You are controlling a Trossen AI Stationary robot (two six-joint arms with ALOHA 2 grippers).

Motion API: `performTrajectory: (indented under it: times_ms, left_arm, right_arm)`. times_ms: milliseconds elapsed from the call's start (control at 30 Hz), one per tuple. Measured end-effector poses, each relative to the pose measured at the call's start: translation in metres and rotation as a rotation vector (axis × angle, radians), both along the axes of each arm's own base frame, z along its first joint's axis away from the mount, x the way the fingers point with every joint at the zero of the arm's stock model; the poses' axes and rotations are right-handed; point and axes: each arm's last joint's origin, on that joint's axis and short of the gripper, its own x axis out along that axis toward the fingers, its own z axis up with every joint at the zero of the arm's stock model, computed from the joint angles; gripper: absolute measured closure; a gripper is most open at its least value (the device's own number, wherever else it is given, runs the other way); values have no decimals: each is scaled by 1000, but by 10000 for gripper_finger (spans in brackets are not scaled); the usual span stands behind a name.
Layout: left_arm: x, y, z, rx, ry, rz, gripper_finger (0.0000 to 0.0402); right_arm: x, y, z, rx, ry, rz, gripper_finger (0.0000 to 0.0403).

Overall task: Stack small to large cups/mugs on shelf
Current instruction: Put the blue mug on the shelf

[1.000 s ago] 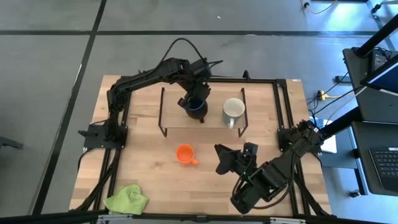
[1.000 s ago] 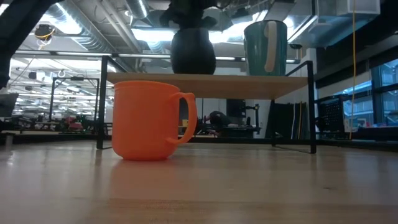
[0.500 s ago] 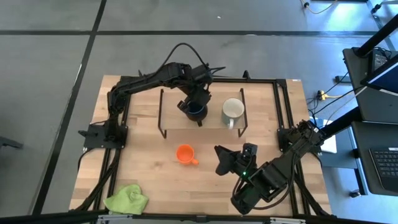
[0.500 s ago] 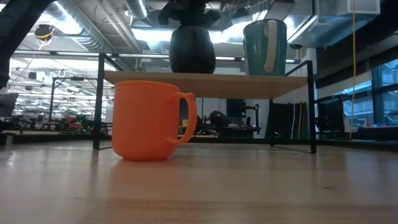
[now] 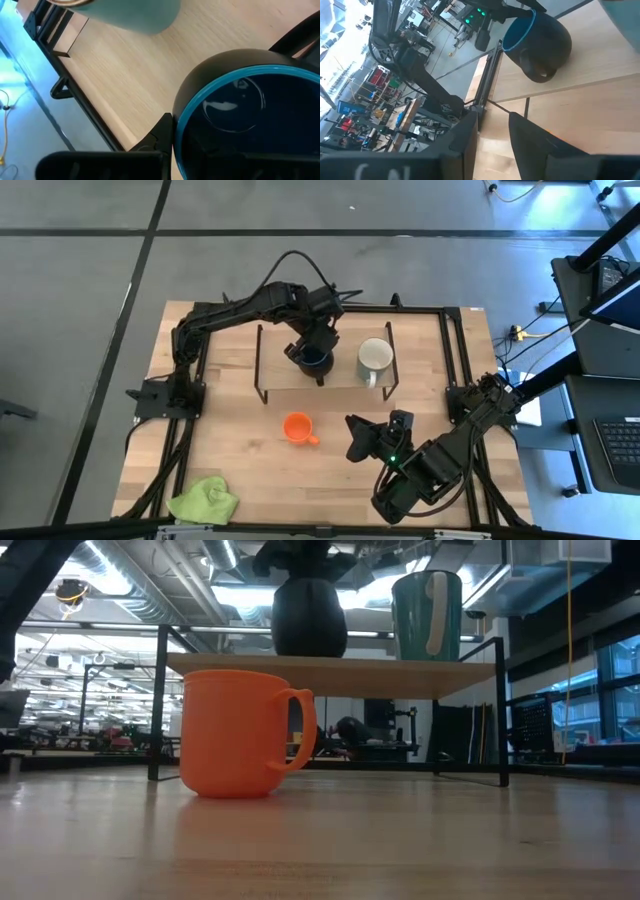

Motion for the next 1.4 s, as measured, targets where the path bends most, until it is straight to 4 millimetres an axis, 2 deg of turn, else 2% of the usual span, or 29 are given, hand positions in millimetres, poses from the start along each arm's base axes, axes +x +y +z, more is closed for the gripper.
performTrajectory:
  times_ms: [433, 733, 1167, 1400]
  left_arm:
    - [4, 1, 3, 2, -54, 2, 364]
    - [6, 2, 0, -24, -48, 16, 366]
    - [8, 5, 1, -55, -82, 88, 325]
    - [13, 8, -22, -59, -27, 100, 311]
  right_arm:
    - [-1, 0, 0, -10, 10, 1, 289]
    - [-1, -1, 0, -15, 11, 0, 289]
    - [-1, -1, 0, -38, 1, -8, 289]
    - [-1, -1, 0, -42, 3, -7, 289]
